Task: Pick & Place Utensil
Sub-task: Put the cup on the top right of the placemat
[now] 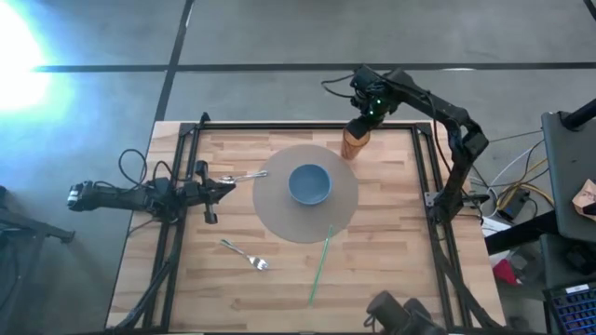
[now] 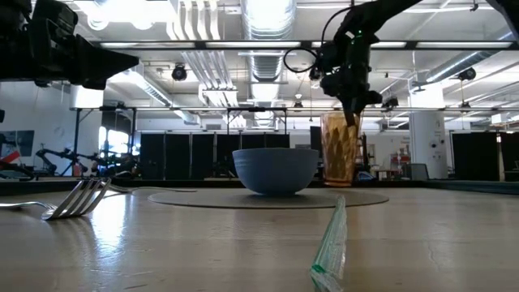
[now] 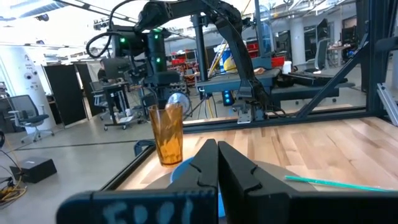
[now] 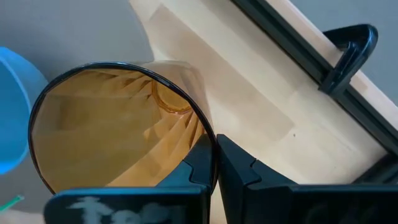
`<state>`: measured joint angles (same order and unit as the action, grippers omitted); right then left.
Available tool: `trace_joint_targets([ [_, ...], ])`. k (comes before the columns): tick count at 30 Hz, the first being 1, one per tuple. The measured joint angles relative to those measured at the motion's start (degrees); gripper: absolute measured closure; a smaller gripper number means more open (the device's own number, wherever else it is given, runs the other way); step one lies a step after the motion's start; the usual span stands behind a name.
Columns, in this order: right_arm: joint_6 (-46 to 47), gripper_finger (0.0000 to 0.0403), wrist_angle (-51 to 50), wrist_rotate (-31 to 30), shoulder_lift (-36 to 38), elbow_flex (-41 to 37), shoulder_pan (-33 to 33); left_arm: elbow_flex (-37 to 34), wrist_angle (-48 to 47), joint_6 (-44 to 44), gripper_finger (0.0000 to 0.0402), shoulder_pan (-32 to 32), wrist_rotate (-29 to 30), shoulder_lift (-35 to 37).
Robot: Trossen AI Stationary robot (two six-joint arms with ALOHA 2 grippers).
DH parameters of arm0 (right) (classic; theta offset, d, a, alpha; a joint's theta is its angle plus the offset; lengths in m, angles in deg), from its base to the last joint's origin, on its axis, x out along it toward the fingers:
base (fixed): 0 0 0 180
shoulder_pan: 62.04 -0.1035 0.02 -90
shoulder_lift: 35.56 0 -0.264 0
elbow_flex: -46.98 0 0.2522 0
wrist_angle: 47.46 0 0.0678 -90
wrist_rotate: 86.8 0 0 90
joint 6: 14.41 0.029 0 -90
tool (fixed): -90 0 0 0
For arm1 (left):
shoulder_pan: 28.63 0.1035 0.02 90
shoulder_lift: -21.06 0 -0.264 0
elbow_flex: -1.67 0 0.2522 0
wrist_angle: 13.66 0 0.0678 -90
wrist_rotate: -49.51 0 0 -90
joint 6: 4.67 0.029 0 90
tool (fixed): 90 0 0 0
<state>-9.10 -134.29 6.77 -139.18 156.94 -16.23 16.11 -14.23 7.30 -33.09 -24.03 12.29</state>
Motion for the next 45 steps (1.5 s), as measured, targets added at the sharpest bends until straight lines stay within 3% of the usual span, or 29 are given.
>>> trace_joint_targets([
  [27,0.5,0.0392,2.8,0.0,-0.4,-2.8,1.3,0.0,0.1,2.9,0.0399,0.0,0.2,0.0],
  [45,0.7,0.0328,3.2,-0.9,-0.5,-2.7,1.3,0.0,0.0,2.3,0.0399,0.0,0.2,0.0],
])
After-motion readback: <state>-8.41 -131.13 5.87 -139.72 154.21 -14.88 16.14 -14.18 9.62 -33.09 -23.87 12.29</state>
